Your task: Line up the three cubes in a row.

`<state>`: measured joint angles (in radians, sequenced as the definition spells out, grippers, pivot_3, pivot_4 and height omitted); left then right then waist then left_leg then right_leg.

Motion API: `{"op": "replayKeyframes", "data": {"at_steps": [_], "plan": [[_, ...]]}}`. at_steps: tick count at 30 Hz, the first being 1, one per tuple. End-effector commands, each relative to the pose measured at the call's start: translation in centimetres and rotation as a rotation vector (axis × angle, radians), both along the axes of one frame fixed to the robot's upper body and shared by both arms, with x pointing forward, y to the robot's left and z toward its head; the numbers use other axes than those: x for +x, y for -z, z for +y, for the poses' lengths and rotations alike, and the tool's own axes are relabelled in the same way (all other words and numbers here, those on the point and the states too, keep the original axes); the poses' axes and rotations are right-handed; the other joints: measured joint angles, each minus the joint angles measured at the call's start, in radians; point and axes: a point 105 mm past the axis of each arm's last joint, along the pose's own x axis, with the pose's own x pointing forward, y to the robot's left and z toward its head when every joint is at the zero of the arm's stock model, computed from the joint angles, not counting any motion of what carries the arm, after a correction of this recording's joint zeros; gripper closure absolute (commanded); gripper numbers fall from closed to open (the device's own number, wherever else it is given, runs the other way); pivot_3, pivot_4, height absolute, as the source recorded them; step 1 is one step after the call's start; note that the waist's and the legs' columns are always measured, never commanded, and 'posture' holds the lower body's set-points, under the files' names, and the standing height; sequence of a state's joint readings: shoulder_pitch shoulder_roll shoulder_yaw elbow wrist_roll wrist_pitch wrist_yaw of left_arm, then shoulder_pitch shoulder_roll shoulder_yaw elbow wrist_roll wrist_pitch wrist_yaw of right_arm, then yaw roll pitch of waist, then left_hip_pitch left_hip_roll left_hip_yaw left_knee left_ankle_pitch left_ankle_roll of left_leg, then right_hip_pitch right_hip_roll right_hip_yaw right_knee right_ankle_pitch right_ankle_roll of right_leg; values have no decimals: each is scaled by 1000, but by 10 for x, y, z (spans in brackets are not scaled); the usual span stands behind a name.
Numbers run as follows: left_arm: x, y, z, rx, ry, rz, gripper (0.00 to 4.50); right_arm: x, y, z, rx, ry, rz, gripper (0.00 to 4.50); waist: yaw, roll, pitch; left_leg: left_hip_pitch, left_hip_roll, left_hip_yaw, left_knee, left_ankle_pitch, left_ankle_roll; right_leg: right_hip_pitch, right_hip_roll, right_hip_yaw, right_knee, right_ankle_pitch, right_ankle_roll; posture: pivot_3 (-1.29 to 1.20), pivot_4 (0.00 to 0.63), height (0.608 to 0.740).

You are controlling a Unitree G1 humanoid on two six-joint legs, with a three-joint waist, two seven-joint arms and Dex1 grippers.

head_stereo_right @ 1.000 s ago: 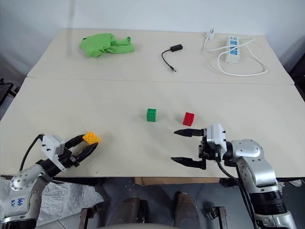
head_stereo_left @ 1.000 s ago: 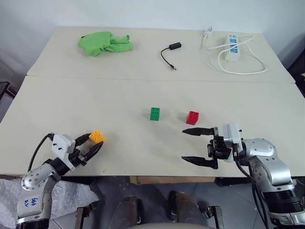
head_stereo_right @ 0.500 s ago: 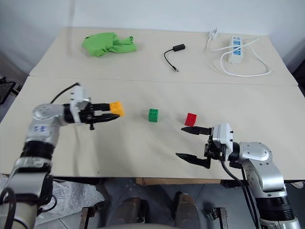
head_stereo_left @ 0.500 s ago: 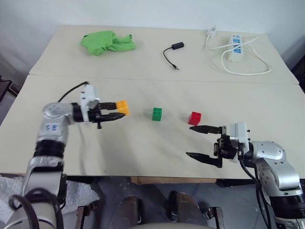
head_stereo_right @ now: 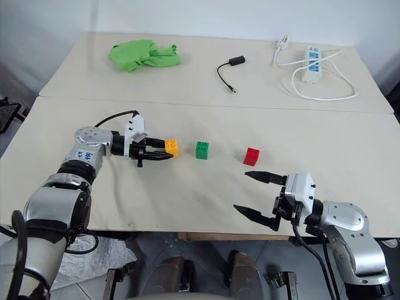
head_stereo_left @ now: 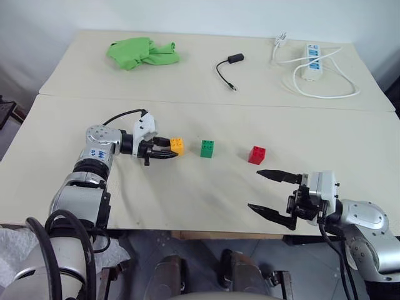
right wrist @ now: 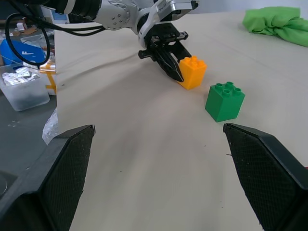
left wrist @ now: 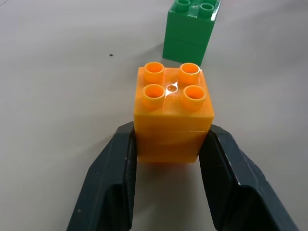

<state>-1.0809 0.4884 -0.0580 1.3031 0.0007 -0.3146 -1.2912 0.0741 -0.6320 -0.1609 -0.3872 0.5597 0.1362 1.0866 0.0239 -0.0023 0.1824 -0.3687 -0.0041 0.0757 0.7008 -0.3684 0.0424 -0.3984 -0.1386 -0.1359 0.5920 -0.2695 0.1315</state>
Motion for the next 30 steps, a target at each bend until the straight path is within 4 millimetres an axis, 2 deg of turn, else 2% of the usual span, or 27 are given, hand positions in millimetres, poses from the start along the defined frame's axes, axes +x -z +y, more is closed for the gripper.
{"op": "replayKeyframes", "data": {"at_steps": [1, 6, 11, 14, 23, 28, 30], "plan": [[4, -12, 5, -19, -27, -48, 1694, -3, -9, -2, -2, 7, -33, 0, 0, 0, 0, 0, 0, 0, 0, 0, 0, 0, 0, 0, 0, 0, 0, 0, 150, 740], [3, -13, 5, -48, -26, -86, 206, -3, -8, -2, -3, 10, -33, 0, 0, 0, 0, 0, 0, -2, 0, 0, 0, 0, 0, 0, 0, 0, 0, 0, 150, 740], [-2, -2, 13, -81, -47, -84, 206, -1, -8, 1, 2, -5, -30, 0, -1, 0, 0, 0, 0, -1, 0, 0, 0, 0, 0, 0, 0, 0, 0, 0, 150, 740], [3, 3, 22, -91, -138, -88, 206, 1, -7, 3, -2, -22, -27, 0, -1, 0, 0, 0, 0, -2, 0, 0, 0, 0, 0, 0, 0, 0, 0, 0, 150, 740], [8, -3, 31, -121, -204, -97, 206, 2, -7, 3, -8, -44, -23, 0, 1, 0, 0, 0, 0, -6, 1, 0, 0, 0, -1, 0, 1, 0, 0, 0, 150, 740], [-1, -9, 33, -150, -130, -101, 206, 2, -6, 3, -9, -51, -20, 0, 0, 0, 0, 0, 0, -6, 1, 0, 0, 0, -1, 0, 1, 0, 0, 0, 150, 740], [-9, -13, 39, -155, -83, -99, 206, 1, -6, 1, -14, -56, -18, 0, -1, 0, 0, 0, -1, -6, 1, 0, 0, 0, -1, 0, 1, 0, 0, 0, 150, 740]]}}
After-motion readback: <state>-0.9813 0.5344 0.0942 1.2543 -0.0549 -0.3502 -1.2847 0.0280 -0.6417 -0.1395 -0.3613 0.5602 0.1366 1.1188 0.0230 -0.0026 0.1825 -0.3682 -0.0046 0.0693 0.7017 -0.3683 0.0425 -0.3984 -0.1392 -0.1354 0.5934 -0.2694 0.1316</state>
